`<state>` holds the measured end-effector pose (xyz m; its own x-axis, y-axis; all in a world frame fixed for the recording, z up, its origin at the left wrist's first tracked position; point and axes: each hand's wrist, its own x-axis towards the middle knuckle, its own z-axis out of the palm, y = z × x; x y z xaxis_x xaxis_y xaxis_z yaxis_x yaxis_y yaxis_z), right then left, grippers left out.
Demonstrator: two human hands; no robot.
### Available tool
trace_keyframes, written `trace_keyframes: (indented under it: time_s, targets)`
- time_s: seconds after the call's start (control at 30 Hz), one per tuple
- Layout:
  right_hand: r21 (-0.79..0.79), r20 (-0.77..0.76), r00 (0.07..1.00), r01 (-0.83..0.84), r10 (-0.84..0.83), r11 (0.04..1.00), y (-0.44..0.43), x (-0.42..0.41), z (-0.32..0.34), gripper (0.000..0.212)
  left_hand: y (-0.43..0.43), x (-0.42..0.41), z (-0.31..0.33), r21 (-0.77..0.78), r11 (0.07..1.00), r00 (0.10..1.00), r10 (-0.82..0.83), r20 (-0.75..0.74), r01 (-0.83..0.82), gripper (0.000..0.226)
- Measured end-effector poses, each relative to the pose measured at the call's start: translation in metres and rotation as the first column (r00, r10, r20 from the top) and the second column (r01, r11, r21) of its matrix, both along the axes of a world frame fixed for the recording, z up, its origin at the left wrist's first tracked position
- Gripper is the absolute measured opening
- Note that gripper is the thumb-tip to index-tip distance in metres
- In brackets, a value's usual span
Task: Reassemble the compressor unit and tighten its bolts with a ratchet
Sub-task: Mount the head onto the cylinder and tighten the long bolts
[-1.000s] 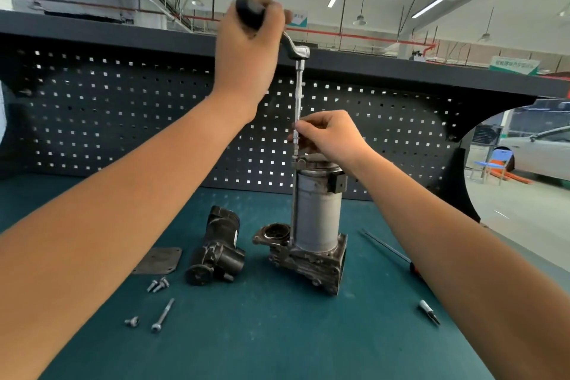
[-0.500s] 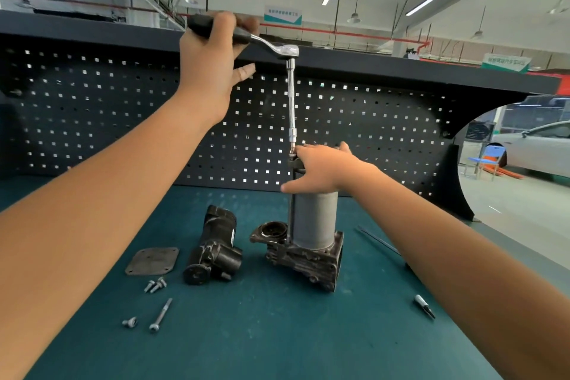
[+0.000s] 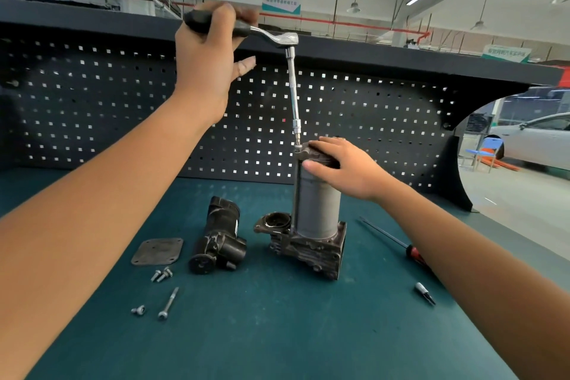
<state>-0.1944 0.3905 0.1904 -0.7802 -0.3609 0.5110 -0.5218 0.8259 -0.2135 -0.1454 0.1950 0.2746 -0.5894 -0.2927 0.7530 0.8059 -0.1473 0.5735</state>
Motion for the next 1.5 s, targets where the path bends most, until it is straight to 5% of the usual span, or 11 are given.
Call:
trace_keyframes:
  time_s: [0.1,0.2,0.27,0.43,0.57,1.03,1.1,1.2,1.27,1.37,1.5]
  targets:
    - [-0.404,-0.132,0.986,0.038,-0.099,0.914,-0.002,0.005,-0.023,0.071,-0.001,-0.002,-0.002,0.004,1.0,1.0,0.002,-0.007,-0.001,0.025]
    - [-0.742,0.157,0.987,0.147,-0.045,0.654,-0.009,0.007,-0.032,0.092,-0.002,-0.001,-0.003,0.024,1.0,1.0,-0.019,-0.016,0.019,0.031]
    - [-0.835,0.367,0.923,0.27,0.119,0.48,-0.014,0.003,-0.025,0.093,-0.002,0.0,-0.003,0.018,1.0,1.0,-0.023,-0.018,0.024,0.032]
    - [-0.853,0.473,0.862,0.396,0.184,0.339,-0.027,-0.003,-0.015,0.078,0.0,0.002,-0.003,0.04,0.998,0.998,-0.053,-0.03,0.054,0.025]
    - [-0.843,0.459,0.871,0.363,0.178,0.397,-0.024,-0.002,-0.013,0.051,-0.002,0.005,-0.007,0.057,0.996,0.997,-0.06,-0.043,0.063,0.022]
    - [-0.737,0.48,0.874,0.353,0.079,0.576,-0.011,-0.001,-0.012,0.062,0.001,0.007,-0.004,0.02,0.999,0.998,-0.046,-0.036,0.047,0.015]
    - [-0.721,0.384,0.923,0.323,-0.036,0.613,-0.01,-0.006,-0.011,0.063,0.005,0.003,-0.002,0.014,1.0,0.999,-0.023,-0.036,0.024,0.017]
    - [-0.61,0.041,0.983,0.165,-0.177,0.775,-0.009,-0.002,-0.007,0.05,0.009,-0.001,0.002,-0.005,1.0,0.999,0.002,-0.054,-0.002,0.016]
    - [-0.522,-0.098,0.99,0.038,-0.104,0.852,-0.011,0.0,-0.001,0.036,0.01,-0.002,0.004,-0.025,1.0,0.998,0.013,-0.062,-0.014,0.016]
    - [-0.528,0.013,0.995,-0.078,0.1,0.846,-0.019,0.003,0.009,0.03,0.011,-0.003,0.007,-0.039,0.999,0.998,0.009,-0.059,-0.012,0.02]
    - [-0.435,0.073,0.985,-0.107,0.153,0.894,-0.019,0.001,0.018,0.032,0.009,-0.006,0.011,-0.027,0.999,0.999,-0.039,-0.021,0.039,0.026]
